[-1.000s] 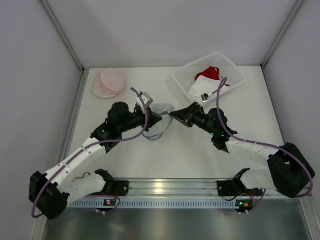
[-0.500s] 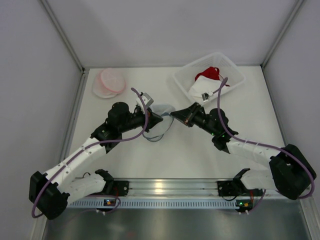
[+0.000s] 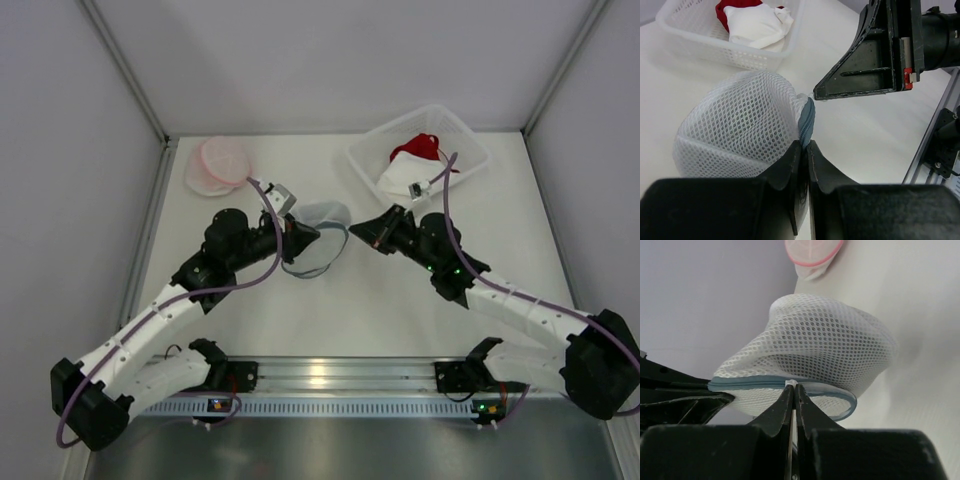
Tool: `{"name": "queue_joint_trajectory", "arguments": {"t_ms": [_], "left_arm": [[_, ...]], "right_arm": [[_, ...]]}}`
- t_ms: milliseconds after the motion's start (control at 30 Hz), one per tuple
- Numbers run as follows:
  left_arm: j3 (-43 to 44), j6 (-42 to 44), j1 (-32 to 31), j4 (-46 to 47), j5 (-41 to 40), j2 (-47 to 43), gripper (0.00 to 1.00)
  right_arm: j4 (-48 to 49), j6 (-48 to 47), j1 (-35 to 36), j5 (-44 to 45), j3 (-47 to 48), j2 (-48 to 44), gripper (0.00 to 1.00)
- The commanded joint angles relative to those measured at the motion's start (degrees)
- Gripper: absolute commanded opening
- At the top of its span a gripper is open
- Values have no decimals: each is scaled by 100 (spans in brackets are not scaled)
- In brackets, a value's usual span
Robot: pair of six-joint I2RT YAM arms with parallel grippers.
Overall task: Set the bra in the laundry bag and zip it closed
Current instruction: Zip the laundry bag at the center of the board.
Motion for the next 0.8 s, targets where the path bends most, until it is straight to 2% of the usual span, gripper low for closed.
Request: {"name": "queue_joint_trajectory", "arguments": {"t_ms": [0,33,67,100,133,167,200,367,433,600,700,767], "left_arm": [[-4,-109,4,264,55,-92,15],[109,-91,4,29,90,-31,30],[232,-39,4,-95,212,127,59],[599,153,4,-279,274,215,67],[794,277,4,-446,336,303,80],[979,565,4,-770,406,495,87],[1337,759,4,-912,476,584,88],[1797,1911,4,-1081,564,1111,89],[1938,2035,4,-1081,775,1340,89],[2158,1580,-39,-1098,1618,2157,86],[2193,1350,-302,-1098,1419,2360,84],[2150,1324,-548,-1160,710,2352,84]], "right_arm": [[-747,-663,-7,606,268,-138,0],[-792,-769,-7,589,364,-130,0],[-801,-883,-7,536,417,-130,0],[-810,-1093,-7,405,470,-103,0],[-801,-1200,-7,335,557,-94,0],[-836,-1296,-7,238,610,-77,0],[-845,-1532,-7,185,646,-68,0],[-1152,-2131,-7,44,778,-155,0],[-1248,-2202,-16,61,795,-217,0],[-1548,-2045,-24,149,769,-297,0],[-1592,-1773,-24,228,708,-288,0],[-1601,-1624,-16,307,664,-288,0]]}}
